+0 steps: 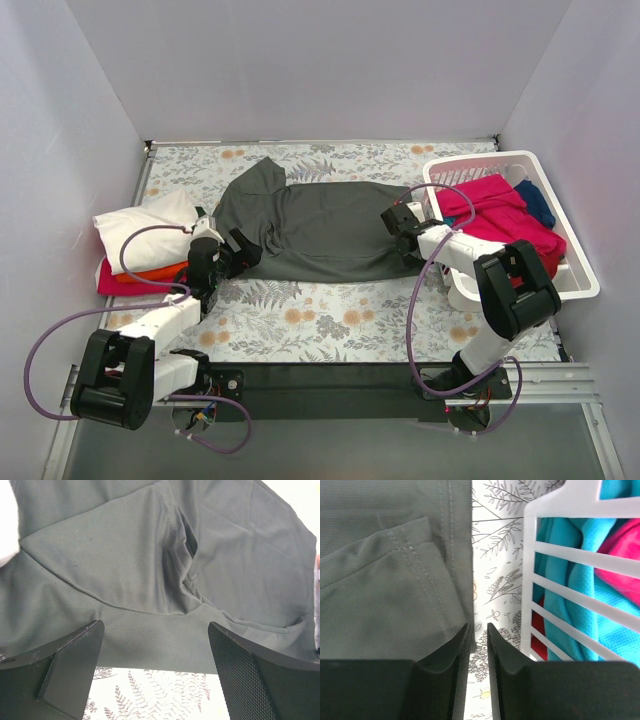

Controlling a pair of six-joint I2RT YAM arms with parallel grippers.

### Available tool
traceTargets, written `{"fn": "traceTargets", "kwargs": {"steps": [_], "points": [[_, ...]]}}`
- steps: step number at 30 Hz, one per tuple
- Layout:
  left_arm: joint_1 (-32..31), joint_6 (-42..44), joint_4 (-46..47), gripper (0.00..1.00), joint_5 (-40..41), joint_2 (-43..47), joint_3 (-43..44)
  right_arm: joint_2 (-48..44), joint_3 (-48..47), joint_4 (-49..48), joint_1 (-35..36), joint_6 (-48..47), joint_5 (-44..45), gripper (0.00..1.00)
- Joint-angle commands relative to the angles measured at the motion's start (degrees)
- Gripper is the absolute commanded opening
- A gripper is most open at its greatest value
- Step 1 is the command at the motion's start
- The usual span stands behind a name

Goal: Fold and stack the t-shirts
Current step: Fold the tshirt

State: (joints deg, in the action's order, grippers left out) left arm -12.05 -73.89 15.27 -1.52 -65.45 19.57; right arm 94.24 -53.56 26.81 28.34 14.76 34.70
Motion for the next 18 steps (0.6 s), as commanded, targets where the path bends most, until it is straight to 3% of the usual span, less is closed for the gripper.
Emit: {"fn": "traceTargets", "kwargs": {"steps": [1,5,12,18], "points": [[0.54,1.03,-1.46,0.79,2.92,1.29,0.2,-0.28,-1.81,0.09,-0.3,0.35,3.36,0.16],[0.45,1.55,-1.64,0.79,2.31,2.08,0.29,-0.45,-2.51,0.35,-0.21,-0.08,3.1,0.16],[0.37,2.61,-0.24,0.79,-2.09,4.1,1.52,-6.17,-4.1,-2.02,1.89,-3.25,-7.42,0.18],[0.02,2.96,-0.24,0.79,-3.22,1.04,5.65,-6.88,-5.23,-6.15,2.25,-4.13,-15.97,0.3]]}}
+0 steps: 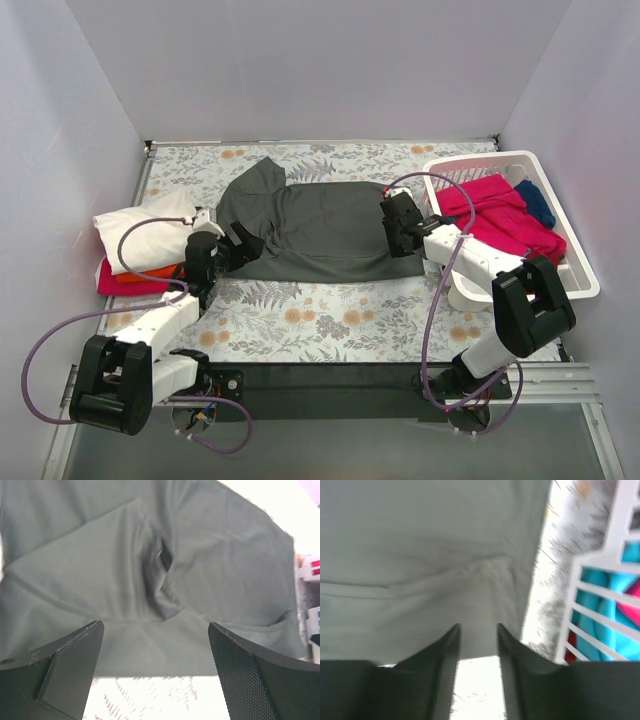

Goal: Fold and stack the t-shirts
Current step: Fold the tshirt

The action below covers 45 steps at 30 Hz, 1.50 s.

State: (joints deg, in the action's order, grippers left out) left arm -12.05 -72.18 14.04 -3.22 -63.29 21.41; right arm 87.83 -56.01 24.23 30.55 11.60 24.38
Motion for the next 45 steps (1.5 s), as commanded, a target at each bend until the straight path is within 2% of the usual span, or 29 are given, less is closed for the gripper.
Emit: {"fn": "traceTargets", "kwargs": {"steps": [1,4,9,12,15,18,24,32,45], "points": [[-0.42,1.43,1.07,0.79,-1.35,-2.01,4.51,0.05,-3.23,-3.66,0.04,-0.87,-5.75,0.35],[-2.97,2.92,0.99,0.79,1.63,-4.99,7.41,2.42,-4.72,-4.28,-0.13,-0.79,-6.36,0.39],[-8.5,5.99,0.81,0.78,6.73,-10.09,12.77,5.94,-6.39,-5.94,-1.19,-0.7,-10.57,0.4],[-13.5,9.68,0.64,0.75,10.77,-13.52,15.84,6.47,-6.13,-7.0,-1.72,-0.61,-12.33,0.41],[-15.63,11.71,0.72,0.71,11.57,-17.29,17.35,6.56,-5.43,-7.62,-2.24,-0.52,-13.04,0.41],[-15.9,12.76,1.07,0.67,11.92,-20.81,19.02,5.95,-4.12,-8.23,-2.59,-0.43,-13.57,0.41],[-15.9,14.35,1.69,0.66,14.73,-25.3,21.57,3.32,-1.12,-9.11,-2.95,-0.08,-14.54,0.41],[-15.9,16.54,3.97,0.67,12.54,-30.75,23.06,0.77,1.51,-9.29,-3.12,-0.43,-14.89,0.41],[-15.9,16.37,5.29,0.67,17.28,-32.51,22.8,-0.21,2.22,-9.2,-3.12,-0.61,-16.12,0.41]]}}
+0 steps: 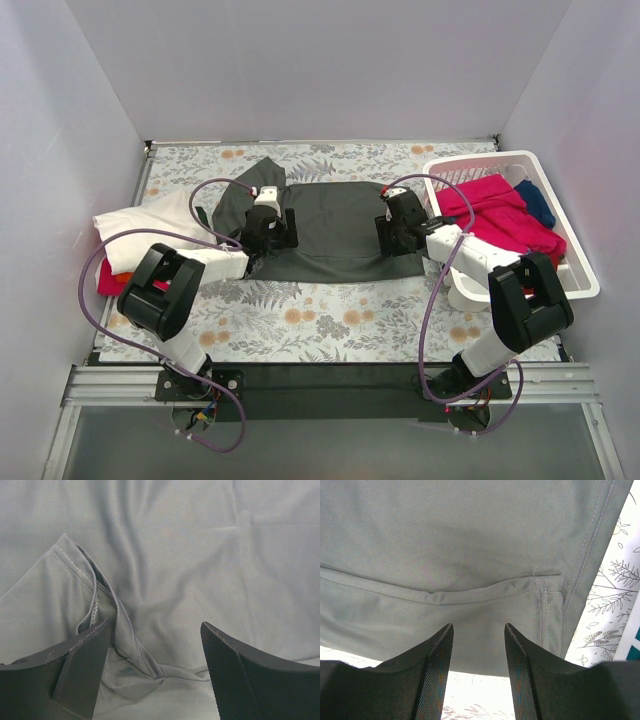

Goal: Fold and stack the t-shirts
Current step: Fold the tshirt

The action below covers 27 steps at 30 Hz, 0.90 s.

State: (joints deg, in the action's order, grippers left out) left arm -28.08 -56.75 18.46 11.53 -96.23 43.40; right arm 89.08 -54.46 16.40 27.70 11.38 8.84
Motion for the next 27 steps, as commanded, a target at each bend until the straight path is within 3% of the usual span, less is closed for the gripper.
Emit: {"fn": "traceTargets", "kwargs": {"steps": [1,6,27], "points": [[0.13,0.94,0.36,0.67,2.71,-0.1,1.07,-1.54,0.67,-1.37,-0.28,-0.39,-0.58,0.41],[0.13,1.12,-1.41,0.67,2.1,-1.6,2.83,-2.15,0.76,-1.38,-0.28,-0.48,-0.76,0.42],[0.04,-0.46,-3.43,0.64,-16.1,-0.8,5.38,-3.03,1.72,-1.29,-0.37,-0.3,-0.05,0.42]]}}
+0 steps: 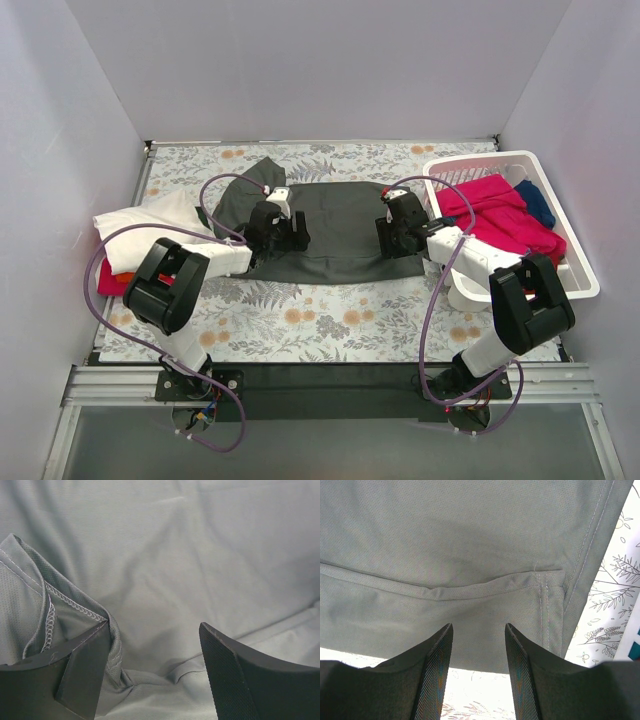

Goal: Fold and stack the t-shirts
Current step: Fold the tshirt

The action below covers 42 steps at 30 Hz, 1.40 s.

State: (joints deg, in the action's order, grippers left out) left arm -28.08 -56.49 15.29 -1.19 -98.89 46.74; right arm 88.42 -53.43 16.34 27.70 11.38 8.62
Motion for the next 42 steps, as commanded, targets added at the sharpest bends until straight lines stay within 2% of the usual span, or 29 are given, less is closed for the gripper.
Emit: {"fn": "traceTargets", "kwargs": {"steps": [1,7,18,21,23,25,30,34,42], "points": [[0.04,-0.9,-0.26,0.64,-3.64,1.69,2.21,-2.55,0.87,-1.22,-0.37,-0.3,0.17,0.42],[-0.66,-1.96,-0.09,0.64,-2.77,1.68,3.0,-3.61,1.49,-1.13,-0.37,-0.3,0.78,0.42],[-0.84,-2.48,1.76,0.75,-1.98,8.1,1.6,-3.17,1.14,-1.05,-0.54,0.14,1.31,0.42],[-0.93,-3.1,2.73,0.76,0.39,10.47,-0.07,-2.64,0.87,-1.05,-0.46,0.14,0.87,0.42],[-0.84,-4.15,1.94,0.77,4.78,11.0,-0.6,-2.21,1.05,-1.05,-0.46,0.14,1.31,0.42],[-0.93,-5.38,0.63,0.77,8.9,11.35,-1.91,-1.76,1.22,-1.05,-0.46,0.05,1.31,0.42],[-0.75,-9.77,2.73,0.79,12.96,14.51,-9.38,0.26,1.49,-1.92,-0.46,0.31,0.43,0.42],[0.12,-12.15,2.55,0.8,13.67,14.87,-13.25,1.84,2.19,-3.24,-0.46,0.58,-1.06,0.41],[2.06,-16.19,4.66,0.8,11.57,14.87,-19.67,6.58,5.52,-1.84,-0.46,2.42,2.09,0.41]]}}
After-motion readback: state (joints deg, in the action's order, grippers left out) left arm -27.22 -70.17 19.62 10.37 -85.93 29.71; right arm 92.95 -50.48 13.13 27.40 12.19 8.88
